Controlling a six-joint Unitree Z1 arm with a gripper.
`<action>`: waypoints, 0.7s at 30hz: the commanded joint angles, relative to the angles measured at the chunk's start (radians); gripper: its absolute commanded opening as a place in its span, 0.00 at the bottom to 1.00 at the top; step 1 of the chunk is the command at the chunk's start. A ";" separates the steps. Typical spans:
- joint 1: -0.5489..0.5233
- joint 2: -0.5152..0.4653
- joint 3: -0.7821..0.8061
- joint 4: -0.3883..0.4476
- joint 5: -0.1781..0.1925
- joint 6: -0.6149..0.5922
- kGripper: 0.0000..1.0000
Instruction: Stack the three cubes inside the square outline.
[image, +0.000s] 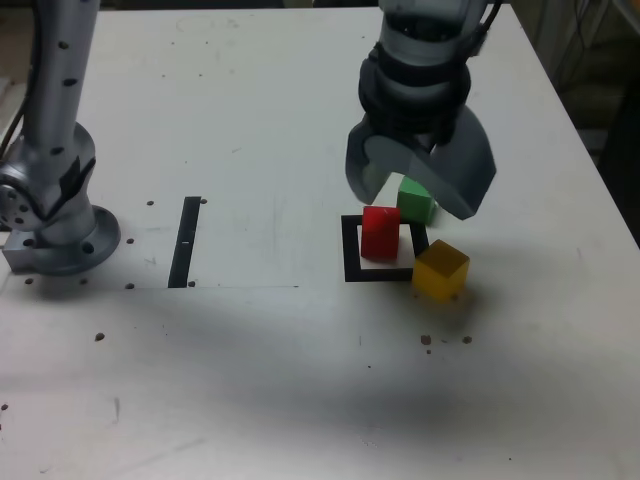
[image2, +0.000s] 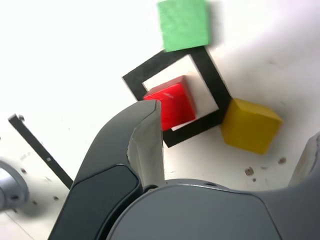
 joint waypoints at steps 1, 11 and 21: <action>-0.002 0.008 -0.014 0.008 0.000 0.032 0.99; -0.042 0.044 -0.098 0.020 -0.001 0.229 0.99; -0.060 0.100 -0.137 0.048 -0.010 0.246 0.99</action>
